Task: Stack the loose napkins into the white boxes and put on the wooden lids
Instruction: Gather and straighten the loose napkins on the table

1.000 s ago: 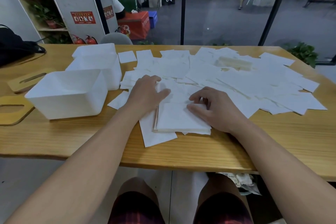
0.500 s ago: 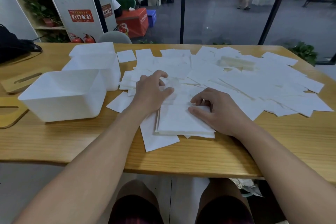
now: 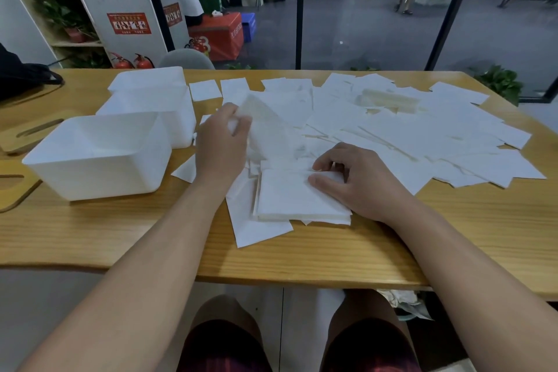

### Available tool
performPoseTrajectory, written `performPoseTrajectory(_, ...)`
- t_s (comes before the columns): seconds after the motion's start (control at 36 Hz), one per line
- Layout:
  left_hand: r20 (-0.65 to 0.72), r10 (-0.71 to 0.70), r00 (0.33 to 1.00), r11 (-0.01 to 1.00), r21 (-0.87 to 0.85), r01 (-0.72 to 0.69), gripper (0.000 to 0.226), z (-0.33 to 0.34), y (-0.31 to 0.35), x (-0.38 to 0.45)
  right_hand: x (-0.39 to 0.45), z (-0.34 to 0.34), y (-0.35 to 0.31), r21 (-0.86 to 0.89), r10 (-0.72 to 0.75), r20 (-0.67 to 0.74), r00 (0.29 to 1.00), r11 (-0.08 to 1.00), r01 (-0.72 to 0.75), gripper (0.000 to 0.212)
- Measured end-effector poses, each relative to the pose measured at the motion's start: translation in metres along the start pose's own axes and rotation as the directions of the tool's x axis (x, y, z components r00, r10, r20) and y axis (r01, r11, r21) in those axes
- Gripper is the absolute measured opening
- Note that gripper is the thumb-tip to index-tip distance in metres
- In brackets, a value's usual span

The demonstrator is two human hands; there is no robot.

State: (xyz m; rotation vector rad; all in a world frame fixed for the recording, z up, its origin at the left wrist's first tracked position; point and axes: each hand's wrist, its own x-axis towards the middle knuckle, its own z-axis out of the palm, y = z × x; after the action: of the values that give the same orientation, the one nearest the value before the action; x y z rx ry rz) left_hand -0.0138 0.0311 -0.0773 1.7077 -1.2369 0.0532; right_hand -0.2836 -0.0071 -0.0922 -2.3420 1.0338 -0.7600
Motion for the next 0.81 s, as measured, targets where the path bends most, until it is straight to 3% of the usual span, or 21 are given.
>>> performPoseTrajectory(0.14, 0.007, -0.122, 0.992, 0.942, -0.314, 0.118, 0.019, -0.010, 0.001, -0.003, 0.000, -0.001, -0.002, 0.009, 0.012, -0.033, 0.999, 1.000, -0.012, 0.016)
performPoseTrajectory(0.31, 0.239, -0.198, 0.951, 0.736, -0.605, 0.305, 0.021, -0.015, 0.016, -0.015, -0.001, -0.007, -0.009, 0.160, 0.079, -0.125, 0.989, 0.985, -0.059, 0.041)
performPoseTrajectory(0.47, 0.425, -0.063, 0.903, 0.712, -0.615, 0.339, 0.021, -0.015, 0.025, -0.033, -0.002, -0.019, -0.019, 0.413, 0.161, -0.122, 0.979, 0.906, -0.097, 0.052)
performPoseTrajectory(0.69, 0.457, 0.042, 0.888, 0.837, -0.502, 0.219, 0.026, -0.020, 0.031, -0.044, -0.001, -0.023, -0.017, 0.543, 0.159, -0.092, 0.983, 0.835, -0.085, 0.028)
performPoseTrajectory(0.81, 0.442, 0.019, 0.897, 0.835, -0.500, 0.229, 0.028, -0.020, 0.026, -0.041, 0.000, -0.020, -0.013, 0.573, 0.158, -0.074, 0.985, 0.815, -0.087, 0.027)
